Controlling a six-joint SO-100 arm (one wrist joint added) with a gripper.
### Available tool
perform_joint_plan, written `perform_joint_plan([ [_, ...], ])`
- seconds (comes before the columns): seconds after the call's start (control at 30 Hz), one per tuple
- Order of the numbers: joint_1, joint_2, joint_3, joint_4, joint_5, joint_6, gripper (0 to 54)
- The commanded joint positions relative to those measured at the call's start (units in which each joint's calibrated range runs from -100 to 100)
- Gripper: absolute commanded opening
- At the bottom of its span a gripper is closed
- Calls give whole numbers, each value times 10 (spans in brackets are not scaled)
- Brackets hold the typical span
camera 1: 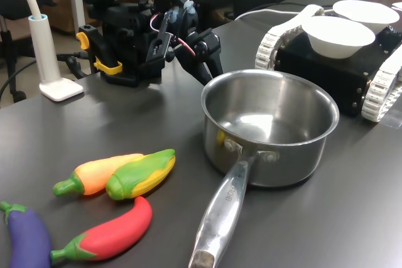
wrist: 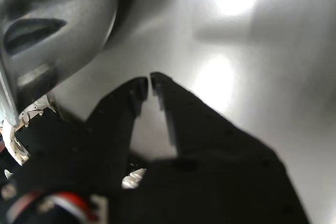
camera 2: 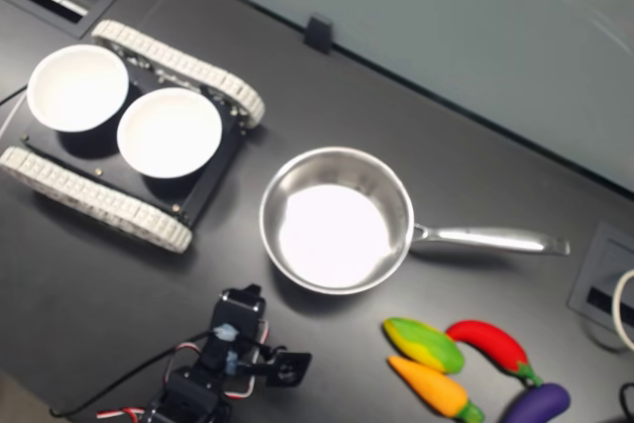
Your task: Pick up the chilli and place them in the pan
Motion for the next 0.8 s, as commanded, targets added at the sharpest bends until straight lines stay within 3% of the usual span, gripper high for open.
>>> perform_joint_plan([
  [0.0,-5,-7,-8,-24,10,-6,1],
  [0.77,-10,-7,-8,-24,13,-6,1],
])
